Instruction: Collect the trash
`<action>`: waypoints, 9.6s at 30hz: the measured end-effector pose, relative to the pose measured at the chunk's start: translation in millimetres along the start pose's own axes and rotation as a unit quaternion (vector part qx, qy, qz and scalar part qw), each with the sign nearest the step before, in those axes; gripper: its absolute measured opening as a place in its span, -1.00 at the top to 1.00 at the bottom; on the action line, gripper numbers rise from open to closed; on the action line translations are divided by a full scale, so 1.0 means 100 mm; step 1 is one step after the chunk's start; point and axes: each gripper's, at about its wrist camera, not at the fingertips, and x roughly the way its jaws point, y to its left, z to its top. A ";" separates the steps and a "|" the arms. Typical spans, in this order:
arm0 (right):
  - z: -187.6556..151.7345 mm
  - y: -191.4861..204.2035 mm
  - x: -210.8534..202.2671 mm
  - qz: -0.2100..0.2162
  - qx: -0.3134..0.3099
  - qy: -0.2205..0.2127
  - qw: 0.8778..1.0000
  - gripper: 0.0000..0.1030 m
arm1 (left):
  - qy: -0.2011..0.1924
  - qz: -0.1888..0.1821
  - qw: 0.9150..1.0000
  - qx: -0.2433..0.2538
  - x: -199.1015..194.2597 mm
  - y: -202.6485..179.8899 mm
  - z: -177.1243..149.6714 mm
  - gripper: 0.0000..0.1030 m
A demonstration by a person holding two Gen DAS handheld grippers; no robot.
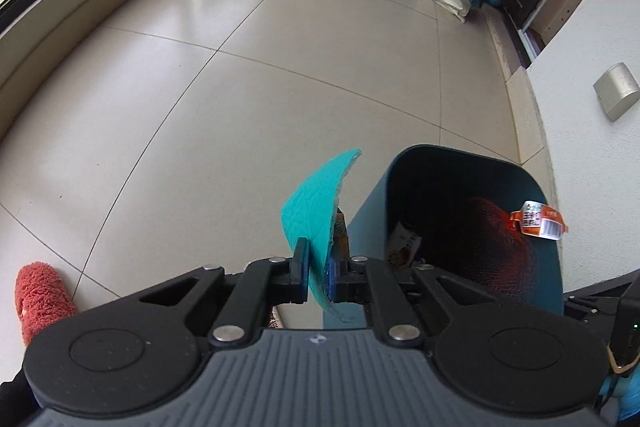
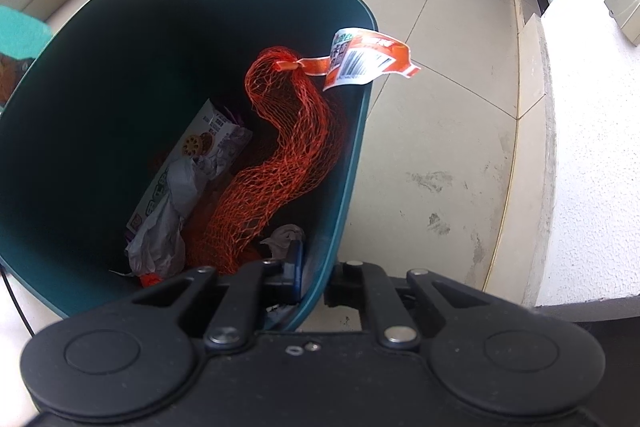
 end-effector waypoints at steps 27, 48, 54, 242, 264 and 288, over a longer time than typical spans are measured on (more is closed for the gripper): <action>-0.02 -0.14 -0.08 0.019 0.010 -0.009 1.000 0.83 | 0.118 0.017 0.977 0.175 1.25 -1.41 -0.51 0.83; 0.01 -0.19 -0.11 -0.008 0.050 -0.008 0.999 0.91 | -0.005 -0.034 0.992 0.119 0.26 -0.80 -0.34 -0.50; 0.01 -0.29 -0.12 -0.011 0.079 -0.008 0.997 0.91 | -0.009 0.014 0.998 0.066 0.25 -0.11 -0.31 -0.55; 0.04 -0.34 -0.14 0.025 0.088 0.005 0.996 0.83 | 0.129 -0.026 0.973 0.190 1.33 -1.47 -0.70 0.57; -0.21 0.00 -1.75 0.011 0.078 -0.144 0.986 0.13 | -0.022 -0.050 0.981 0.184 -0.03 -1.19 -0.94 -0.27; -0.89 0.90 -2.52 0.022 0.089 -0.317 0.944 -0.99 | -0.127 -0.061 0.974 0.177 -1.04 -0.60 -1.44 -0.61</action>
